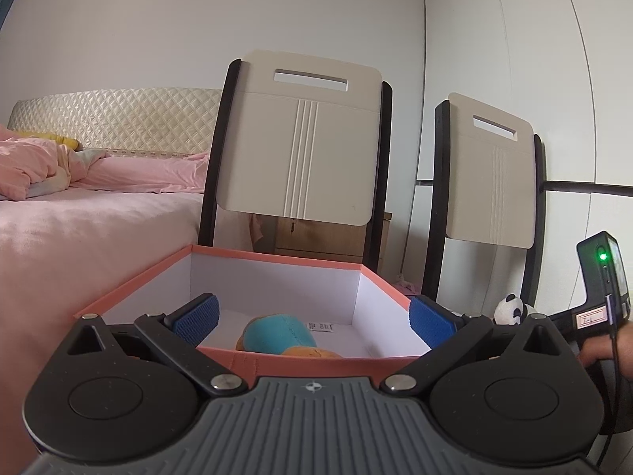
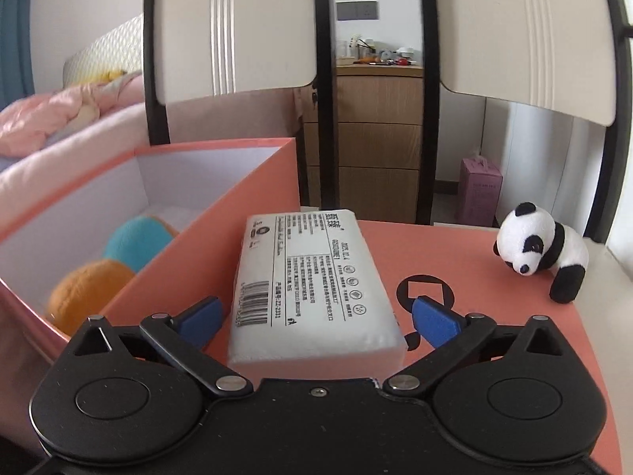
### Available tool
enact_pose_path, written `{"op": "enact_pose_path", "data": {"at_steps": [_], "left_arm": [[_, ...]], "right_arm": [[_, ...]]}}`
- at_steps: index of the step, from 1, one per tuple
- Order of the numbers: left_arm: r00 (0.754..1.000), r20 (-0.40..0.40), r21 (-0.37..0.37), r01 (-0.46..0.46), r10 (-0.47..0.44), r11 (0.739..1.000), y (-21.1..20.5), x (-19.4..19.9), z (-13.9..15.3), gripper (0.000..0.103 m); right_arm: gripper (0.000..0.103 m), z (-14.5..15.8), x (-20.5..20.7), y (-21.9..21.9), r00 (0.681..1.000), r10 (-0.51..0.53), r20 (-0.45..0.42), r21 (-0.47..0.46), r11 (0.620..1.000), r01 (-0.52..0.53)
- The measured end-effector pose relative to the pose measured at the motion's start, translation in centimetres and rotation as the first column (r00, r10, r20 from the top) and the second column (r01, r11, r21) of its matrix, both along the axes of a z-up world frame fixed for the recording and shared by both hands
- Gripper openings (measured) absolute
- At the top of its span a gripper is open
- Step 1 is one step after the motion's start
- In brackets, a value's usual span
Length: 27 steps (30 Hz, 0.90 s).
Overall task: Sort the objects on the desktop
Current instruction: 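Lift the tissue packet with the right gripper and carry it over the box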
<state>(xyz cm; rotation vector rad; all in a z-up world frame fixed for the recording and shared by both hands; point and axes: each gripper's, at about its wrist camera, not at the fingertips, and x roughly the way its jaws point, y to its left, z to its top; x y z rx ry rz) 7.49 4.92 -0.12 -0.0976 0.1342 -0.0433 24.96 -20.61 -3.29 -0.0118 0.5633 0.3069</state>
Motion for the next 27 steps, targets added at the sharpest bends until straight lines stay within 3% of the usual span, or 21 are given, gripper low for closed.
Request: {"op": "enact_pose_path", "data": {"at_steps": [10,13,18,27], "left_arm": [[1.000,-0.007,0.012,0.004,-0.004,1.000,-0.2,0.1,-0.2,0.103],[1.000,-0.007,0.017,0.007,-0.007,1.000,-0.3,0.1,-0.2,0.103],[1.000,-0.009,0.018,0.003,-0.002,1.000,-0.2,0.2,-0.3,0.103],[1.000,-0.006,0.018,0.003,-0.003,1.000,-0.2,0.2,-0.2,0.103]], "right_arm": [[0.101,-1.0,1.8,1.1,0.999,-0.029,-0.022,-0.018,0.999,0.029],[0.092,-1.4,2.5,1.2,0.998,-0.035,-0.058,-0.013,0.999,0.034],[0.086,-1.4,2.8,1.4,0.995,-0.055,-0.079,0.003,0.998,0.055],[0.085,2.2,1.2,-0.5,0.985,-0.173,0.008,0.099,0.980,0.172]]}}
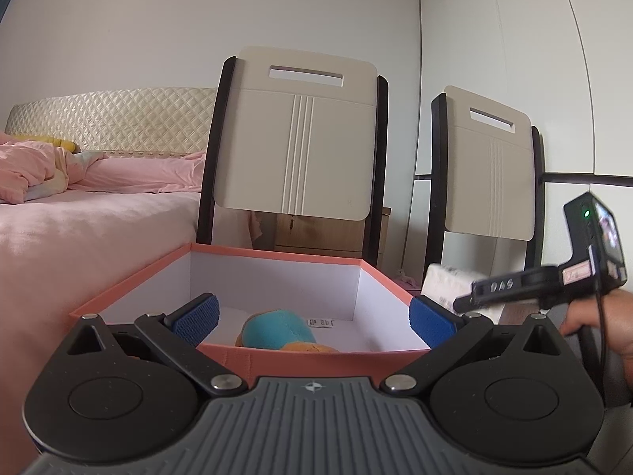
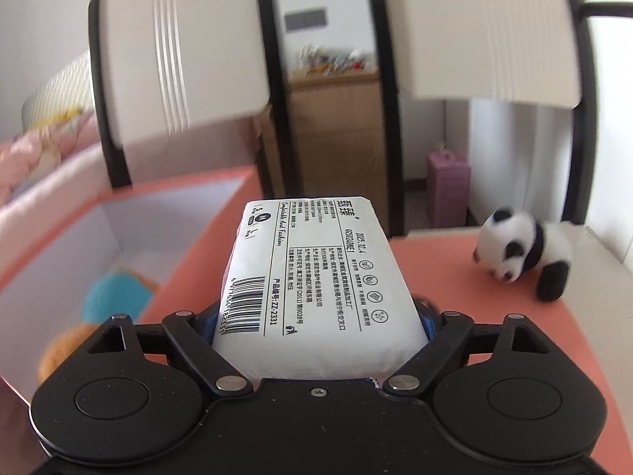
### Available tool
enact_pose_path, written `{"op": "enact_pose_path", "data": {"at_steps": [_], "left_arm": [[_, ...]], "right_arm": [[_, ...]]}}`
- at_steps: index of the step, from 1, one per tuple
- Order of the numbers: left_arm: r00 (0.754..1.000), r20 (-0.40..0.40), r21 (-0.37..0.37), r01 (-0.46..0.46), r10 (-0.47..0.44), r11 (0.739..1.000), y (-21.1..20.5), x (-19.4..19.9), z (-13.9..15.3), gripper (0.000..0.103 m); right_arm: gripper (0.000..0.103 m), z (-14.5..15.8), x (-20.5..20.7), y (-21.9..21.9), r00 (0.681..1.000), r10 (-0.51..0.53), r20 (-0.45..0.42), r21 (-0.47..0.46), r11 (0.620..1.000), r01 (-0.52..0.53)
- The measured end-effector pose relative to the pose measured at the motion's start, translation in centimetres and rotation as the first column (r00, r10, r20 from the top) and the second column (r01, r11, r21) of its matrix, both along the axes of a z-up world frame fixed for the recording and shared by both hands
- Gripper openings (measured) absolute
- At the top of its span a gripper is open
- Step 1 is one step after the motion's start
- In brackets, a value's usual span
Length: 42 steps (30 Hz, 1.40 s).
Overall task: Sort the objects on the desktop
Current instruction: 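Lift the tissue packet with the right gripper and carry it over the box, then lower the tissue packet into the box and open the right gripper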
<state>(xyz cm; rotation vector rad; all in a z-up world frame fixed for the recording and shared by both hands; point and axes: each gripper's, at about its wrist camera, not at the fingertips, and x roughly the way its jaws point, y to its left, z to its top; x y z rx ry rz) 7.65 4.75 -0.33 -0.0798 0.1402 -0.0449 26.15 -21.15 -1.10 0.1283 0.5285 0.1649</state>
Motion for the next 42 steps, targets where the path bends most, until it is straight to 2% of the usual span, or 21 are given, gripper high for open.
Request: {"op": "enact_pose_path", "data": {"at_steps": [6,8,12,16,21,24,31,34,42], "left_arm": [[1.000,0.024,-0.010,-0.007,0.007,1.000,0.3,-0.4,0.7,0.103],[0.999,0.036,-0.011,-0.012,0.012,1.000,0.5,-0.6,0.9,0.103],[0.998,0.056,0.001,-0.029,0.029,1.000,0.7,-0.7,1.3,0.103],[0.995,0.078,0.014,-0.057,0.056,0.998,1.2,-0.8,1.9,0.103],[0.992,0.093,-0.005,-0.083,0.083,0.997,2.3,-0.8,2.4,0.103],[0.992,0.088,-0.026,-0.092,0.094,0.995,3.0,-0.6,2.4,0.103],[0.993,0.065,-0.051,-0.098,0.102,0.994,3.9,-0.6,2.5,0.103],[0.993,0.060,-0.051,-0.094,0.097,0.994,3.9,-0.7,2.5,0.103],[0.995,0.055,-0.051,-0.082,0.084,0.995,4.0,-0.5,2.4,0.103]], "right_arm": [[0.086,4.3,-1.2,-0.7,0.988,-0.070,0.138,0.032,0.997,0.066],[0.086,5.8,-1.1,0.0,0.983,-0.054,0.174,0.038,0.998,0.048],[0.086,8.1,0.2,3.2,0.981,0.040,0.192,0.015,0.999,-0.043],[0.086,8.6,2.5,7.7,0.979,0.151,0.140,-0.009,0.989,-0.151],[0.086,6.9,5.6,13.8,0.959,0.284,0.026,-0.098,0.955,-0.280],[0.086,5.7,7.5,16.9,0.945,0.323,-0.059,-0.155,0.932,-0.328],[0.086,2.6,9.3,20.3,0.938,0.304,-0.165,-0.242,0.910,-0.338],[0.086,1.5,10.1,20.6,0.936,0.290,-0.199,-0.243,0.911,-0.334],[0.090,1.0,10.7,19.5,0.946,0.234,-0.224,-0.214,0.935,-0.282]]}}
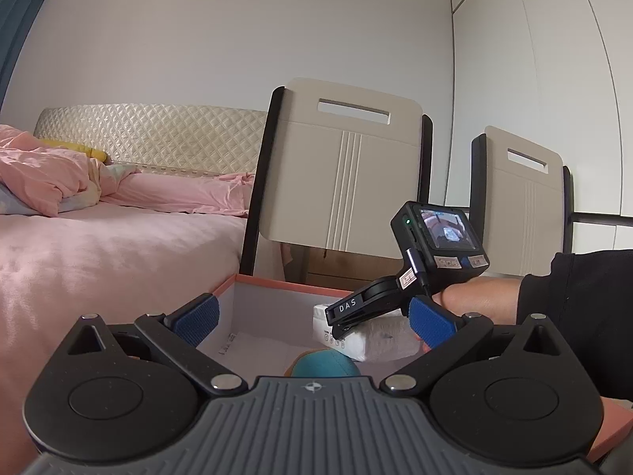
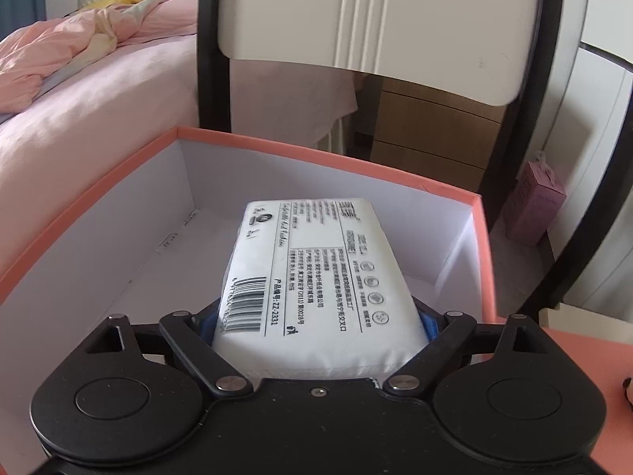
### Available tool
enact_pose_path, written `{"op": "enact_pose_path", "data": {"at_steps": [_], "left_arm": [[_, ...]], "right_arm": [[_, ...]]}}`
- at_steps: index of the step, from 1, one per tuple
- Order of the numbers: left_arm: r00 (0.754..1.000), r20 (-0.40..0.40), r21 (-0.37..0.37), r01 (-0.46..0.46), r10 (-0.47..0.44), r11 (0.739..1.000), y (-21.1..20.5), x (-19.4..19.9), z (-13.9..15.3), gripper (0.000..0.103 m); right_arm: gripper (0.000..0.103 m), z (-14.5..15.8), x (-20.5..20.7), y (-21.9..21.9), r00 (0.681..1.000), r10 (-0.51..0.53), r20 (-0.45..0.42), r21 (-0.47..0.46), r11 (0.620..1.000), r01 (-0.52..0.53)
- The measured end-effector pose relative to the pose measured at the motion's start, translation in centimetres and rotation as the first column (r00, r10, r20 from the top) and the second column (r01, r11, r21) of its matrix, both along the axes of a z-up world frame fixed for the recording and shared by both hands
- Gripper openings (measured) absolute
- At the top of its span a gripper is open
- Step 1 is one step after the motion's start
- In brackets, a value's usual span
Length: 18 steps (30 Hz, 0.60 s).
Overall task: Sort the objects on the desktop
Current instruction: 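Lower the tissue packet into the box and open the right gripper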
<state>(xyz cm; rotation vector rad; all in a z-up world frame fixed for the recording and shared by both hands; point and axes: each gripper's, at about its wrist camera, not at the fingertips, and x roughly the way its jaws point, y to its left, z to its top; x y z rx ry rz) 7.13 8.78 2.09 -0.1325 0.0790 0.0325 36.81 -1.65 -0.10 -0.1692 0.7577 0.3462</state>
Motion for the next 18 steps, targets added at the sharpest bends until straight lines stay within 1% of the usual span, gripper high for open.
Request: {"op": "enact_pose_path", "data": {"at_steps": [1,2,9,14,18], "left_arm": [[1.000,-0.002,-0.002,0.004,-0.004,1.000,0.1,0.0,0.0,0.103],[1.000,-0.002,-0.003,0.007,-0.007,1.000,0.1,0.0,0.0,0.103],[1.000,-0.009,-0.012,0.030,-0.030,0.999,-0.1,0.0,-0.2,0.103],[0.999,-0.009,-0.011,0.039,-0.039,0.999,-0.4,-0.1,-0.3,0.103],[0.999,-0.014,-0.012,0.049,-0.050,0.999,-0.7,-0.2,-0.4,0.103]], "right_arm": [[0.095,0.2,0.0,-0.1,1.000,-0.004,0.005,0.001,1.000,0.004],[0.096,0.5,-0.1,-0.3,1.000,-0.007,0.009,0.004,1.000,0.007],[0.102,3.4,-3.5,-3.4,0.998,-0.023,0.054,0.107,0.994,0.017],[0.102,5.8,-8.0,-6.9,0.989,-0.065,0.131,0.196,0.980,0.038],[0.102,7.0,-12.4,-10.2,0.972,-0.121,0.202,0.254,0.965,0.067]]}}
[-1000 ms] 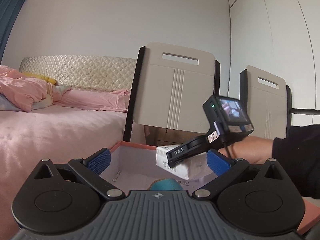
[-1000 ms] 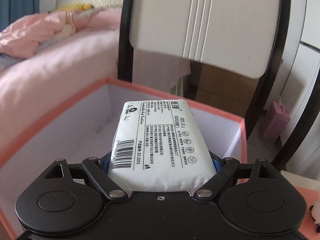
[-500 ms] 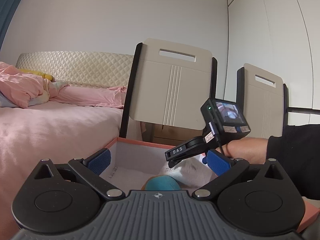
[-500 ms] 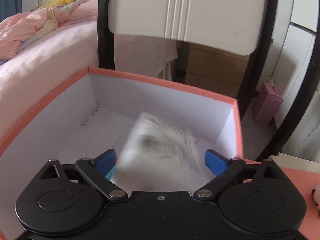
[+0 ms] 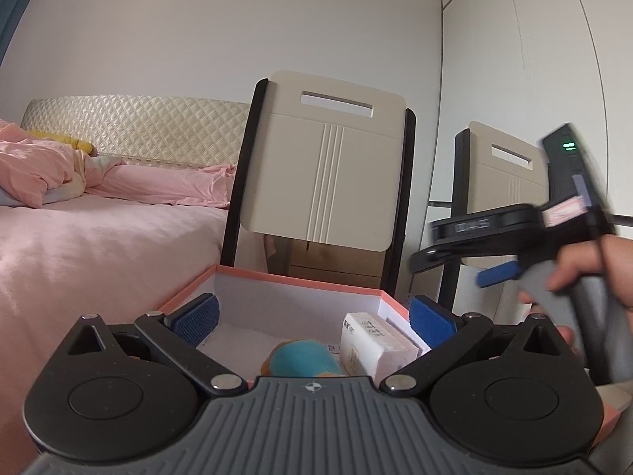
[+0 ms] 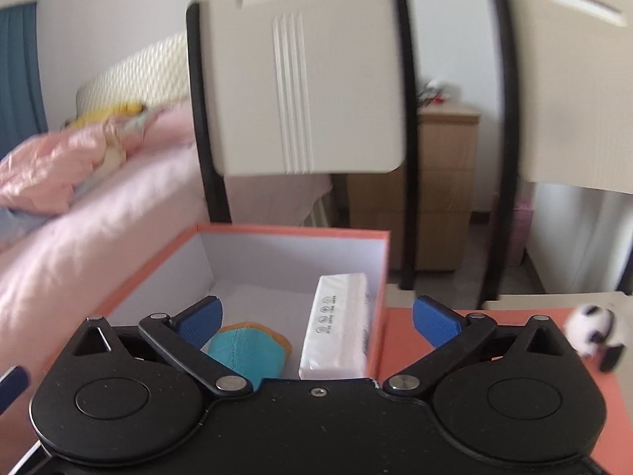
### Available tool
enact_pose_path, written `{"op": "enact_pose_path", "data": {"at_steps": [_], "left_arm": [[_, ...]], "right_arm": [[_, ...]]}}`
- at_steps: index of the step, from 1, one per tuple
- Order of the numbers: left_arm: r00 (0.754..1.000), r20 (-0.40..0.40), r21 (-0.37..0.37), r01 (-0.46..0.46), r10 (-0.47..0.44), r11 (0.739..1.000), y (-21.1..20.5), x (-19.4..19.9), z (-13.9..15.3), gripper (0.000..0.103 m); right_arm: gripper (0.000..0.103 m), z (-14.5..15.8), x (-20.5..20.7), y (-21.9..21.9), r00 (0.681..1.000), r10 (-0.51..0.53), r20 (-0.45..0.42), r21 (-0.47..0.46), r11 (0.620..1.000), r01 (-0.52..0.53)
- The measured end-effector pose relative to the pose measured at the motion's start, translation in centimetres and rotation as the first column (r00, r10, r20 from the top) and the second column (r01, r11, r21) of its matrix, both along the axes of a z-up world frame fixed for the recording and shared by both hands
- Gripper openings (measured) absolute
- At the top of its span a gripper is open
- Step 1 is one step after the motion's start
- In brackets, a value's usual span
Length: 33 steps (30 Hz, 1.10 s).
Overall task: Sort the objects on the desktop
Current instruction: 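Lower the tissue packet into the box and open the right gripper, then withdraw the right gripper from the box toward the panda plush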
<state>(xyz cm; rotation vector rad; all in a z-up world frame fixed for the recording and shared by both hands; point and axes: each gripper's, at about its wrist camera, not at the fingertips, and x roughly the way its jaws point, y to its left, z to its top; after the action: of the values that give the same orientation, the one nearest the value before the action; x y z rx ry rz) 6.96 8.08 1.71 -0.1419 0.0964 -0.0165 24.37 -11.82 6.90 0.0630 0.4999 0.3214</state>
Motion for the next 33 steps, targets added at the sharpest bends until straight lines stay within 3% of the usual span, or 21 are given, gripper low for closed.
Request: {"op": "enact_pose_path", "data": {"at_steps": [9,15,18,23,33], "left_arm": [[0.999,-0.010,0.006,0.039,-0.039,0.999,-1.1,-0.4,-0.4,0.103],[0.998,-0.021,0.005,0.051,-0.051,0.999,-1.8,-0.4,-1.0,0.103],[0.999,-0.020,-0.002,0.049,-0.049,0.999,-1.9,-0.5,-1.2,0.103],[0.999,-0.020,0.000,0.041,-0.041,0.999,-2.2,-0.5,-1.4,0.103],[0.999,-0.018,0.011,0.035,-0.034,0.999,-2.5,-0.5,-1.5,0.103]], "right_arm": [[0.102,-0.5,-8.8,-5.9,0.983,-0.111,0.143,0.053,0.993,0.104],[0.102,-3.0,-12.6,-7.6,0.977,-0.120,0.174,0.076,0.991,0.108],[0.102,-4.2,-13.2,-8.1,0.976,-0.119,0.183,0.084,0.991,0.105],[0.102,-4.7,-13.3,-9.3,0.977,-0.141,0.163,0.189,0.976,0.109],[0.102,-5.3,-14.5,-8.4,0.973,-0.108,0.202,0.096,0.991,0.090]]}}
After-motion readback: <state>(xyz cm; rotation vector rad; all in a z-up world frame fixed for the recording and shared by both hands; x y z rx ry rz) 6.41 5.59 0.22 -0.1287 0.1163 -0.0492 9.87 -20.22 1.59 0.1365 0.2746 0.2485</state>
